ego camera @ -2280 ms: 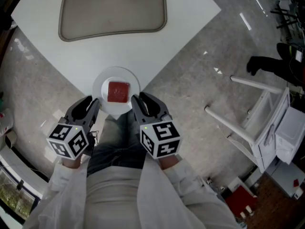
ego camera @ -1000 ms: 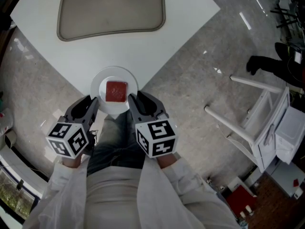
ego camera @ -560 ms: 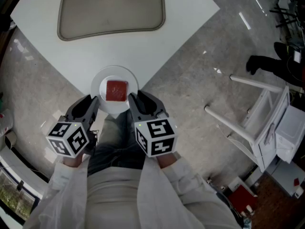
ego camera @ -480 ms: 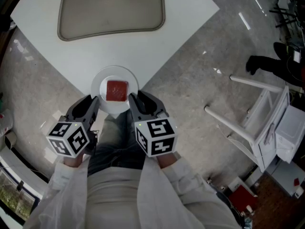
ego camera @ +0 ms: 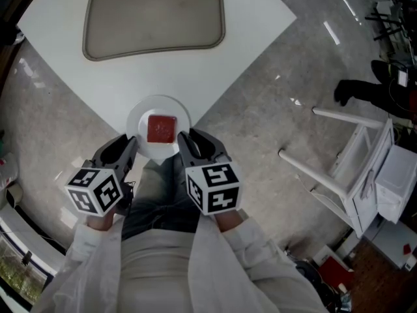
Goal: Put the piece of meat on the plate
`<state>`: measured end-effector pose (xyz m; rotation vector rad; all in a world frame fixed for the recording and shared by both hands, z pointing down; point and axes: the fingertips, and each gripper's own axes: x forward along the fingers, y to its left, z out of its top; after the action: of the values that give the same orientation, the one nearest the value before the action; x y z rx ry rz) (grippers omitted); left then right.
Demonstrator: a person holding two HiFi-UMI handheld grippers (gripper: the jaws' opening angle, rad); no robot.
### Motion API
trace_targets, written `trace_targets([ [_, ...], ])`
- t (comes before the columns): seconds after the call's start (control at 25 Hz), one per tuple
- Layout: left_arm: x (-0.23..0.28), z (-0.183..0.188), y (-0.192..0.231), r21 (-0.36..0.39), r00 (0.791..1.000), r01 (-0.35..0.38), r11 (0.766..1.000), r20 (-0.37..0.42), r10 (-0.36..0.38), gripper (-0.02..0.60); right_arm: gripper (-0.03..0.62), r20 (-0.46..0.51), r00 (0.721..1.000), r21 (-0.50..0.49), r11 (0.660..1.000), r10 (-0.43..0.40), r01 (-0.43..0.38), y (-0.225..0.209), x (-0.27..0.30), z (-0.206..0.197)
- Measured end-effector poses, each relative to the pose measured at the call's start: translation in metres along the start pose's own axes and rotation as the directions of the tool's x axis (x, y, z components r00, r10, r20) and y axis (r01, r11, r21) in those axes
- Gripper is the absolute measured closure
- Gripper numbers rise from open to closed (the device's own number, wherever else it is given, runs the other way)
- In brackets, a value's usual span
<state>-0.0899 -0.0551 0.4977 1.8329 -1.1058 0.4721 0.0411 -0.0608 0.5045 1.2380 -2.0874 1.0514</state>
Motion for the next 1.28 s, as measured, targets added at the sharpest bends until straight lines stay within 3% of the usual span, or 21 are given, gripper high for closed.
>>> trace_targets([
  [0.92,-0.009,0.041,0.003,0.041,0.997,0.074,0.996,0.024,-0.075,0.489,0.508,0.035,0.998,0.018,0.998,-0.057,0.056,0.012,0.001,0.037],
  [1.28,0.003,0.079,0.006,0.048,0.996,0.051,0.998,0.073,-0.054,0.489,0.508,0.048,0.998,0.007,0.999,-0.04,0.04,0.004,0.016,0.069],
])
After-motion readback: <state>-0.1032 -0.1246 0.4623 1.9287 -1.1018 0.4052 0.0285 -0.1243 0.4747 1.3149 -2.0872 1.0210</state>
